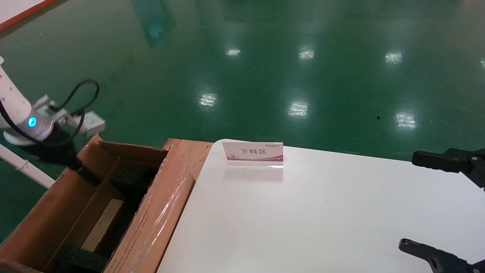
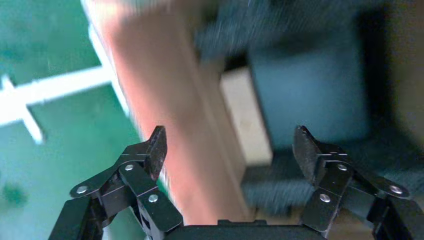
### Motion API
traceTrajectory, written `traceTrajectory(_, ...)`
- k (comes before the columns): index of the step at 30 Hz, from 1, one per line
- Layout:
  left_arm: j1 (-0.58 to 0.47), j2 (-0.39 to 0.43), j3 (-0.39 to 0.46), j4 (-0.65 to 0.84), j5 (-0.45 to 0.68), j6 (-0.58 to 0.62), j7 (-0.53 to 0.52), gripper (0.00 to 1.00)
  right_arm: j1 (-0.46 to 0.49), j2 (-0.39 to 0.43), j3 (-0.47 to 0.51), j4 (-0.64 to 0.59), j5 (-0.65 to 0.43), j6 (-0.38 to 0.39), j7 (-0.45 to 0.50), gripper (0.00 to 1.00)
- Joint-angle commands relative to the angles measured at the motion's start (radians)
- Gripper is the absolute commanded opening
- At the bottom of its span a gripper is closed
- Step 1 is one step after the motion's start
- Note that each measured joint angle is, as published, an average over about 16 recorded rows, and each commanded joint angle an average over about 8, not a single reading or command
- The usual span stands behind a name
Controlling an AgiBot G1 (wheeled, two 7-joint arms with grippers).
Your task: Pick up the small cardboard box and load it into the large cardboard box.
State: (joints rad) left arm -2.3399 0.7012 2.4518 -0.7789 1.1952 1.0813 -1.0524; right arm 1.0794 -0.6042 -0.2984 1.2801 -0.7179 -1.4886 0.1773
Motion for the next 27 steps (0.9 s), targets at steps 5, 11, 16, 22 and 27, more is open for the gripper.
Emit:
traceTrajectory(5, -0.106, -0.052, -0.057, -0.12, -0.028, -0.062, 0.066, 1.0, 0.0, 0.0, 0.0, 0.0, 0.0, 0.0, 0.0, 1.0)
traceTrajectory(11, -0.166, -0.094, -0.092, -0.226, -0.036, -0.113, 0.087, 1.0, 0.0, 0.0, -0.001, 0.0, 0.0, 0.0, 0.0, 1.0)
traceTrajectory(16, -0.148, -0.104, -0.152, -0.266, -0.042, -0.117, 0.105, 1.0, 0.0, 0.0, -0.001, -0.001, 0.001, 0.0, 0.0, 1.0)
traceTrajectory(22, -0.023, -0.104, -0.335, -0.292, -0.08, -0.071, 0.174, 1.0, 0.0, 0.0, -0.001, -0.001, 0.001, 0.0, -0.001, 1.0)
traceTrajectory(27, 0.097, -0.103, -0.508, -0.312, -0.116, -0.026, 0.238, 1.0, 0.001, 0.0, -0.001, -0.001, 0.001, 0.0, -0.001, 1.0)
